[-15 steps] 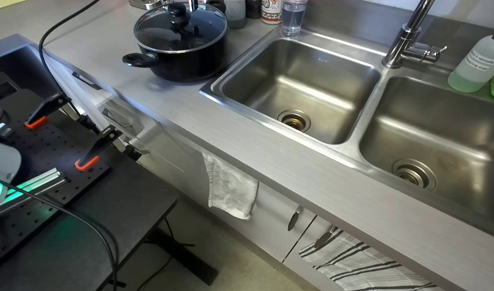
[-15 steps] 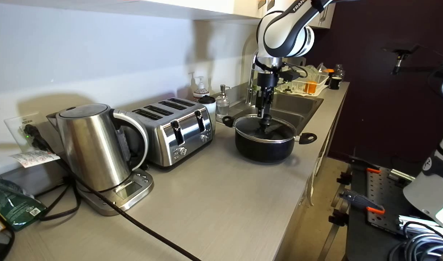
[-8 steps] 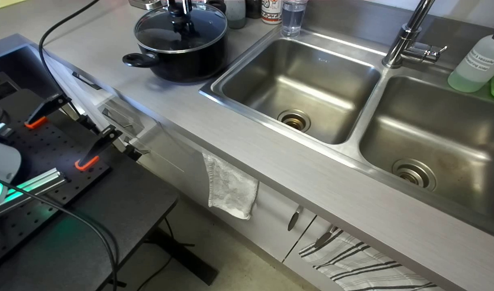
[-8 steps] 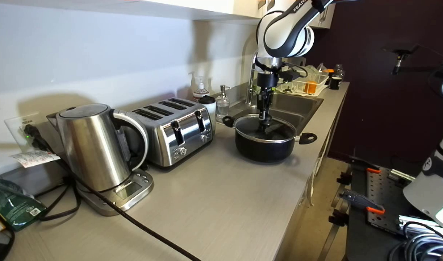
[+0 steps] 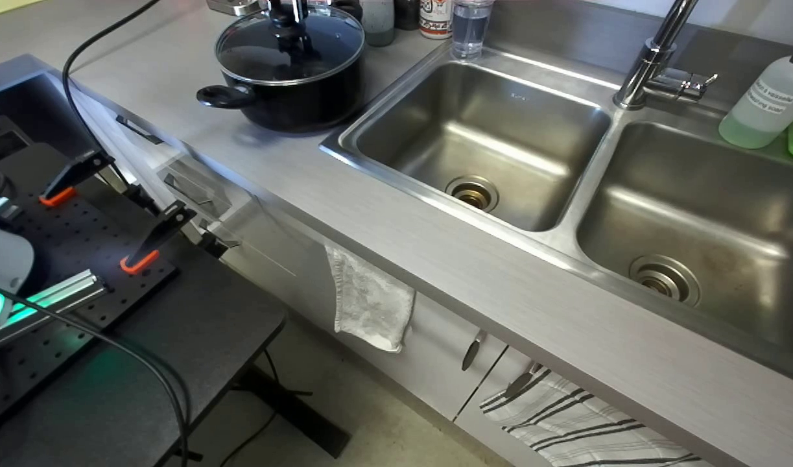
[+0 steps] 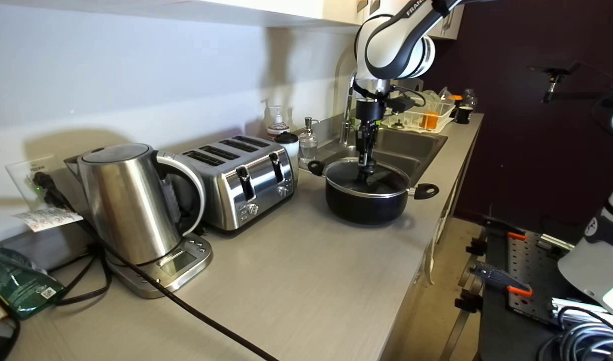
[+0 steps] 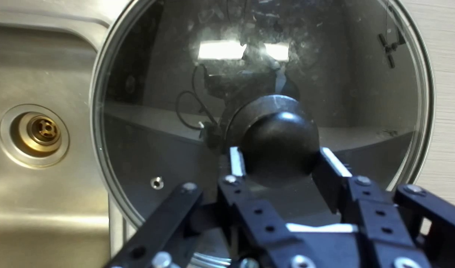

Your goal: Put the glass lid on the black pot

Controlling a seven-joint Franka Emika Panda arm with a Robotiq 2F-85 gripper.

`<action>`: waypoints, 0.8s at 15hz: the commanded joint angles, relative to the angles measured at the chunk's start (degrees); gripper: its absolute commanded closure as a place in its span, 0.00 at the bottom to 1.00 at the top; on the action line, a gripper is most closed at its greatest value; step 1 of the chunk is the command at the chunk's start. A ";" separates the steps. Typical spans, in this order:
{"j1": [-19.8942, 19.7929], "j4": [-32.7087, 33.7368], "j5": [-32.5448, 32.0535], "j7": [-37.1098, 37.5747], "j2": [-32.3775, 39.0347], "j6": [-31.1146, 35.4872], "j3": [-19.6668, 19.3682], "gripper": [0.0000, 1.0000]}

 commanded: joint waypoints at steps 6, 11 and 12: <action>0.30 -3.19 -2.69 2.18 -4.26 -1.02 0.66 0.76; 0.20 -3.65 -2.43 1.97 -4.50 -1.09 0.69 0.76; 0.18 -3.77 -2.41 1.97 -4.59 -1.12 0.67 0.76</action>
